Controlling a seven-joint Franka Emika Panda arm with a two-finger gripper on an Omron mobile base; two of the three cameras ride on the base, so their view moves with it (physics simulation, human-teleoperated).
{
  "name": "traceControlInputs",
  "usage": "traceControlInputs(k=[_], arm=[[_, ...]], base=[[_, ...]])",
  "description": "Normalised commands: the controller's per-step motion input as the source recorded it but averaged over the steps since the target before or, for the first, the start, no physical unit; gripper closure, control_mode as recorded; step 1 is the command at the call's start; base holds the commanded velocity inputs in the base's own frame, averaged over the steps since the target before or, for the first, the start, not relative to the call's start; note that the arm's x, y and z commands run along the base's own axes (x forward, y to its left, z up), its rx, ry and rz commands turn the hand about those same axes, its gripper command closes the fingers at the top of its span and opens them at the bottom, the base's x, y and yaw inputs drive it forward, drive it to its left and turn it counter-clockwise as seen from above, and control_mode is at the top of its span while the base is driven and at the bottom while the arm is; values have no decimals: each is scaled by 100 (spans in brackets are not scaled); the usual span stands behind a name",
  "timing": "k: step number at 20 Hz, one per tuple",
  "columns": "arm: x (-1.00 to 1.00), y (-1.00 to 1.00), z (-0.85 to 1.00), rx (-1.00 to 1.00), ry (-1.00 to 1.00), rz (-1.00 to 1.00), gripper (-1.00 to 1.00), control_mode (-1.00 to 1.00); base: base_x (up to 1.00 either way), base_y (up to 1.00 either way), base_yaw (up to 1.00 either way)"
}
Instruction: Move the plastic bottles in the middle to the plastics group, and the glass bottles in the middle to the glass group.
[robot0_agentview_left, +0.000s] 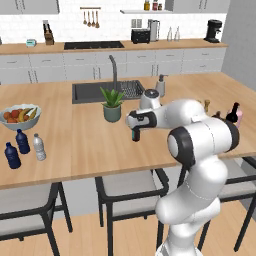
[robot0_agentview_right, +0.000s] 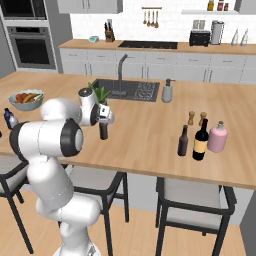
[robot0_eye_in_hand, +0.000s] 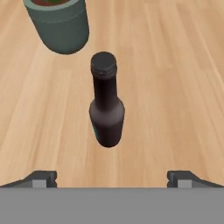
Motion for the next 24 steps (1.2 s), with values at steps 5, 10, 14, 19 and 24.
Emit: traceControlInputs(k=[5,10,14,19,24], arm=[[11,1,-10,0,0,0,-100,-100],[17,6,-30,0,0,0,-100,-100],[18,1,-21,0,0,0,-100,-100],[14,0,-5,0,0,1,-100,-100],[21,0,-11,0,0,2,-100,-100]], base=[[0,0,0],[0,0,0],[0,0,0],[0,0,0],[0,0,0]])
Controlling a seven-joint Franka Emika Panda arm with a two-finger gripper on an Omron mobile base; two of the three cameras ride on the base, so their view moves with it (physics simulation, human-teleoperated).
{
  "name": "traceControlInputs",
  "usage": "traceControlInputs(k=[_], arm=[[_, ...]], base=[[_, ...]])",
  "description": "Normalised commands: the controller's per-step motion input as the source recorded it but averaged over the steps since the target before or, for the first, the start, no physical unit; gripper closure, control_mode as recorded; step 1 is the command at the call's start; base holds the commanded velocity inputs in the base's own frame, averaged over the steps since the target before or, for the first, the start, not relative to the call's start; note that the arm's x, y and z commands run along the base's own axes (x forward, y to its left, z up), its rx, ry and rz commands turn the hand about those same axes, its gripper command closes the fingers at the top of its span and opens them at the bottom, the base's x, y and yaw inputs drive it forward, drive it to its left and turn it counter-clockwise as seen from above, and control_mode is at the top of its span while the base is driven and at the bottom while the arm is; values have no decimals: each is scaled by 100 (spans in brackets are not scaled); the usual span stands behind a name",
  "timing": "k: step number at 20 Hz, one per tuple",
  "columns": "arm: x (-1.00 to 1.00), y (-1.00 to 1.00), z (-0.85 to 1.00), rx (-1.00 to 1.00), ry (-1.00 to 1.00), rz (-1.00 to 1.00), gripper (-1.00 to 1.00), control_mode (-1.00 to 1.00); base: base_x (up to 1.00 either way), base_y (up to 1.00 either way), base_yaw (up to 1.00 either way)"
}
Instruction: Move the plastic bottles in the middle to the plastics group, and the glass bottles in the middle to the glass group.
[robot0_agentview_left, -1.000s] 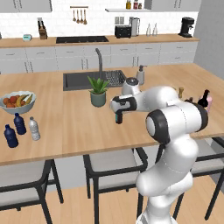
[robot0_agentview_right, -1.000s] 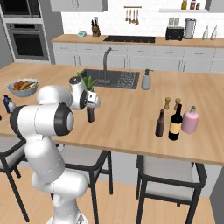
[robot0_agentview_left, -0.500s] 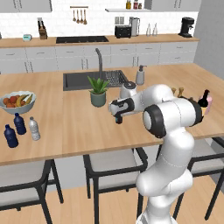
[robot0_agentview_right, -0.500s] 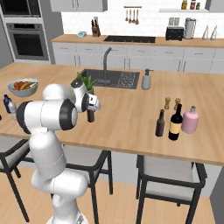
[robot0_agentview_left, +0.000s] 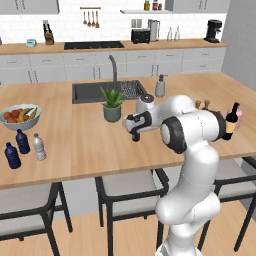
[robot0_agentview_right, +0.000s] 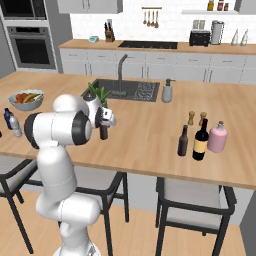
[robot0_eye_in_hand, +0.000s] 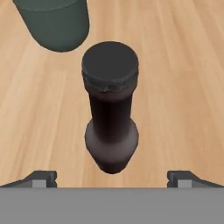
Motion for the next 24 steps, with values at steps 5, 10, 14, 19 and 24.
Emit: traceControlInputs(k=[5,10,14,19,24], arm=[[17,0,-6,0,0,2,-100,-100],[13,0,-14,0,0,2,-100,-100],[8,0,-15,0,0,1,-100,-100],[7,0,-9,0,0,1,-100,-100],[1,0,0,0,0,0,-100,-100]], base=[[0,0,0],[0,0,0],[0,0,0],[0,0,0],[0,0,0]])
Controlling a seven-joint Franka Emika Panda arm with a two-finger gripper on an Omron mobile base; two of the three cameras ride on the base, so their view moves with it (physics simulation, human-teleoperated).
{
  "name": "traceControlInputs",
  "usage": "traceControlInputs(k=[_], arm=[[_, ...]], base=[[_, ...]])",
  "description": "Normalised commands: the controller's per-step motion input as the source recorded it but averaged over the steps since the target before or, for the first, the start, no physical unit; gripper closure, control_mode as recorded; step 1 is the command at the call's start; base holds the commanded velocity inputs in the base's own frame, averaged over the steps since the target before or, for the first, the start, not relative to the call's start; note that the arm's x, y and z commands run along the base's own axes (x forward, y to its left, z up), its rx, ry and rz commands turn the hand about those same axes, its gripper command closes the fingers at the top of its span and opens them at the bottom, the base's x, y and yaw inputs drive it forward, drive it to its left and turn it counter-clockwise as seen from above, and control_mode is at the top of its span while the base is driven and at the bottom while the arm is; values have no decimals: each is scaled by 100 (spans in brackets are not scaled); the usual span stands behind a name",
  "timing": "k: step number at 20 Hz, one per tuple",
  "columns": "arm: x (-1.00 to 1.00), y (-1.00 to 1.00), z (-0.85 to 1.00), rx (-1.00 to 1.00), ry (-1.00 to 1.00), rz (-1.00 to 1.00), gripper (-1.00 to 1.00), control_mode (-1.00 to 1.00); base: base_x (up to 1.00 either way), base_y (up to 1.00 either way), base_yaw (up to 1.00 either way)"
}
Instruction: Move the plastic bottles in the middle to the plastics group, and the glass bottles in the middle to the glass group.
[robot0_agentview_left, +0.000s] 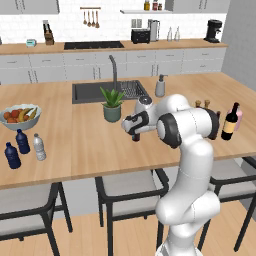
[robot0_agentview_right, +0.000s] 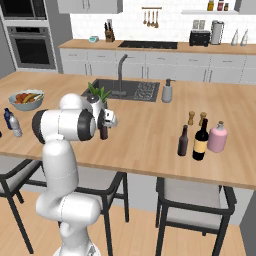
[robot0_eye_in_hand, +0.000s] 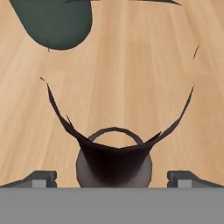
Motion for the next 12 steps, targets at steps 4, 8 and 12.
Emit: traceControlInputs(k=[4,8,12], arm=[[0,0,0,0,0,0,100,-100],[0,0,0,0,0,0,100,-100],[0,-17,5,0,0,-4,100,-100]], base=[[0,0,0],[0,0,0],[0,0,0]])
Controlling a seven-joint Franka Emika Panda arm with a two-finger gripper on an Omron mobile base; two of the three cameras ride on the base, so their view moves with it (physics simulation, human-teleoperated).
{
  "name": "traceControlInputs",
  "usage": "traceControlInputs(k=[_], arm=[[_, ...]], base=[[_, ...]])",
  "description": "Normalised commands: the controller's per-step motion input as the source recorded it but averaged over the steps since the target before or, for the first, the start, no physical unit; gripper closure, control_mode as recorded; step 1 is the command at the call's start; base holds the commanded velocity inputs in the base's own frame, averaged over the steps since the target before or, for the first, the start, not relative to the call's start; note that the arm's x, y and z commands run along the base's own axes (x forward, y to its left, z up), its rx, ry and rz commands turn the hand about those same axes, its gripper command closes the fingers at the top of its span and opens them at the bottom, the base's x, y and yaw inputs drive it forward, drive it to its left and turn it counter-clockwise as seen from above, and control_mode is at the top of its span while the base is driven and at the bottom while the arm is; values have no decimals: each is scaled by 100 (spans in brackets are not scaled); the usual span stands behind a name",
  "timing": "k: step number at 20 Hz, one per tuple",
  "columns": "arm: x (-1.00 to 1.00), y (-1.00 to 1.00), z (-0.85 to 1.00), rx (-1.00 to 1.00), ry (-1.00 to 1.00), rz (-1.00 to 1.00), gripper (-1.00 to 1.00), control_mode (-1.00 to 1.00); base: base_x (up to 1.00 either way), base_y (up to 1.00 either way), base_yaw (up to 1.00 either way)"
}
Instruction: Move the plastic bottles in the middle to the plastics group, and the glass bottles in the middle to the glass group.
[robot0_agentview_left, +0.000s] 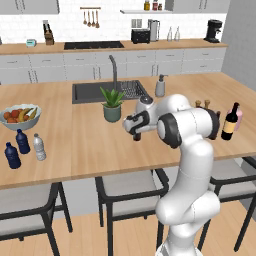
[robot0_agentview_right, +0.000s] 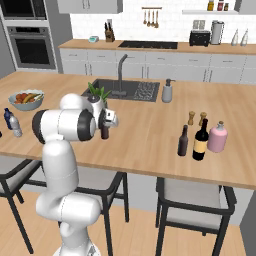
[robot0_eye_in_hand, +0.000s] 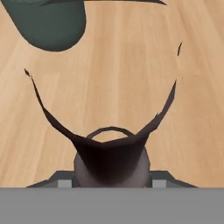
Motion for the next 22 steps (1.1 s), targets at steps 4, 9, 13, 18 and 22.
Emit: traceControlInputs(k=[4,9,13,18,22], arm=[[0,-69,41,0,0,-20,100,-100],[4,-99,52,0,1,-29,100,-100],[1,-100,30,0,5,-32,100,-100],[-13,-99,1,0,4,-35,100,-100],[-4,-89,0,0,0,-37,100,-100]], base=[[0,0,0],[0,0,0],[0,0,0],[0,0,0],[0,0,0]])
